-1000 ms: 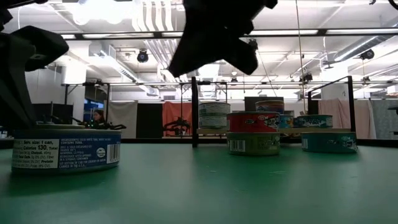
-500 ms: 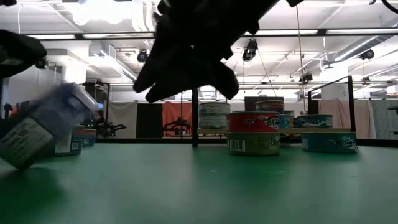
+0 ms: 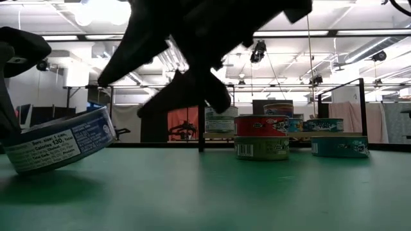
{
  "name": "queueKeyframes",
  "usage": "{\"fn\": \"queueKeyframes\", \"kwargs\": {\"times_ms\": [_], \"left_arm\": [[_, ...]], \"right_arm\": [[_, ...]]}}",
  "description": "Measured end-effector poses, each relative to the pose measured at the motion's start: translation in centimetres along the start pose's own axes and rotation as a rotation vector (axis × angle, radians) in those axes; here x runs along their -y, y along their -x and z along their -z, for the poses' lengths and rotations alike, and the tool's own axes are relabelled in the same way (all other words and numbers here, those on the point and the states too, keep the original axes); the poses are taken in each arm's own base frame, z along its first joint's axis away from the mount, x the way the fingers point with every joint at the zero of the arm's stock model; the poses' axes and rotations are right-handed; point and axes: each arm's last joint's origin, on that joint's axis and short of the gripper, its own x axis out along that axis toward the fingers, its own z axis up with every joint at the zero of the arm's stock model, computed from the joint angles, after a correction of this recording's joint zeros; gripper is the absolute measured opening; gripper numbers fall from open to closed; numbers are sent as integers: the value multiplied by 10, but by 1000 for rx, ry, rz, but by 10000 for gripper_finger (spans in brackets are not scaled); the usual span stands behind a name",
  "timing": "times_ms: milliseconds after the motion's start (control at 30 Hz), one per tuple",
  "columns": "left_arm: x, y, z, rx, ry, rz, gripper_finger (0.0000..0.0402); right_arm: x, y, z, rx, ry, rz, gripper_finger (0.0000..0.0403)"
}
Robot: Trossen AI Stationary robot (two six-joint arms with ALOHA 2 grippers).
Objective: Stack canned seafood by type on shelf
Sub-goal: Stack the blue tuna can on top of the blue tuna can on the shelf
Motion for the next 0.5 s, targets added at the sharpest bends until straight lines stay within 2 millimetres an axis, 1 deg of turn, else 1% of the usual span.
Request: {"fn": "queueKeyframes", "kwargs": {"times_ms": [133, 267, 400, 500], "left_arm": [[0, 0, 0, 4, 8, 5, 1], [1, 0, -1, 9, 12, 7, 1], [1, 0, 0, 11, 14, 10, 1], [1, -1, 1, 13, 17, 14, 1]], "right_arm": [[8, -12, 6, -18, -19, 10, 310], [9, -20, 7, -10, -30, -59, 334], [11, -26, 6, -3, -42, -113, 342], [15, -31, 7, -6, -46, -106, 339]]}}
